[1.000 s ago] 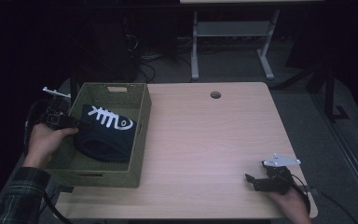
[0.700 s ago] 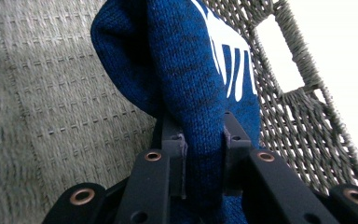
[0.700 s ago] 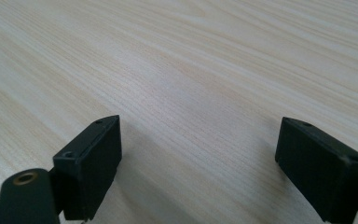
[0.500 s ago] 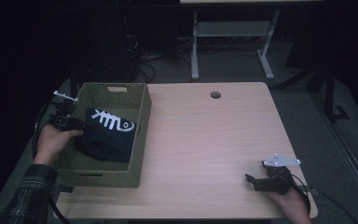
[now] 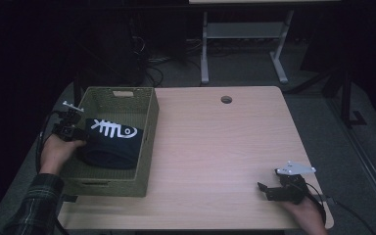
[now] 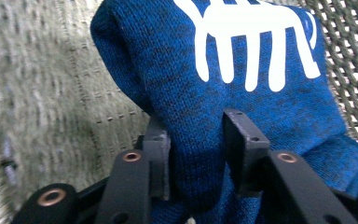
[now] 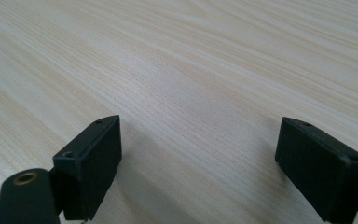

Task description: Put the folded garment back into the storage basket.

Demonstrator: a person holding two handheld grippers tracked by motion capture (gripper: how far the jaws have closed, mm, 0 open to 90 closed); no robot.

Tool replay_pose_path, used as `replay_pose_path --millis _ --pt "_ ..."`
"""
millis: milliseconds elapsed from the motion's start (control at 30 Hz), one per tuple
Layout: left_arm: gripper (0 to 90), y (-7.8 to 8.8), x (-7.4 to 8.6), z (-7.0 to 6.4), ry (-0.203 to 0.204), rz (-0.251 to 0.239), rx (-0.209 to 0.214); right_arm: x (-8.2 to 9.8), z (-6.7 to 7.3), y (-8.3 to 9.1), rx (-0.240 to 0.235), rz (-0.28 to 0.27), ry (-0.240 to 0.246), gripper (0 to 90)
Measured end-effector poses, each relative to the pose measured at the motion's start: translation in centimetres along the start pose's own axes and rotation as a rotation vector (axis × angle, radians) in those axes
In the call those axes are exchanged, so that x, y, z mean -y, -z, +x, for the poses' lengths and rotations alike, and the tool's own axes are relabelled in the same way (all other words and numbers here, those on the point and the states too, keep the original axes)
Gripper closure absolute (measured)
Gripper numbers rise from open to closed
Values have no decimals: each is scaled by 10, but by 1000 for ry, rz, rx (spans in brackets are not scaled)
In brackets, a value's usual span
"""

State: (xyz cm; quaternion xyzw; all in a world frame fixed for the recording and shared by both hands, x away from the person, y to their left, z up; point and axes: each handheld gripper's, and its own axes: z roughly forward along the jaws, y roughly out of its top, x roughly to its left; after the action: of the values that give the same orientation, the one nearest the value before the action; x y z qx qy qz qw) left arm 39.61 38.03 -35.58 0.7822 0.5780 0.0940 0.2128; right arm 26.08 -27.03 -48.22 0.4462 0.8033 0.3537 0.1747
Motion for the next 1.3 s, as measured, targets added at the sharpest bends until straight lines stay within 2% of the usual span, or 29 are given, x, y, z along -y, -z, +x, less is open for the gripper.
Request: replay_pose_path --millis 100,167,300,367,567,733,1000,1300 --pt "538 2 1 1 12 -6 -29 0 0 0 0 0 0 140" --pt "497 5 1 1 7 -9 -49 0 0 0 0 -1 1 140" --pt "426 13 3 1 20 -54 -74 0 0 0 0 0 0 140" --pt "372 17 3 -1 11 -76 -80 0 0 0 0 -1 1 140" --pt "280 25 3 -14 4 -140 -39 0 0 0 0 -1 1 140" --pt "217 31 -1 -28 -27 -179 14 0 0 0 0 1 4 140" --pt "156 33 -13 -65 -109 -192 66 -1 -3 -1 -8 2 13 137" --pt "128 36 -25 -108 -158 -248 104 -1 -3 -1 -8 2 13 137"
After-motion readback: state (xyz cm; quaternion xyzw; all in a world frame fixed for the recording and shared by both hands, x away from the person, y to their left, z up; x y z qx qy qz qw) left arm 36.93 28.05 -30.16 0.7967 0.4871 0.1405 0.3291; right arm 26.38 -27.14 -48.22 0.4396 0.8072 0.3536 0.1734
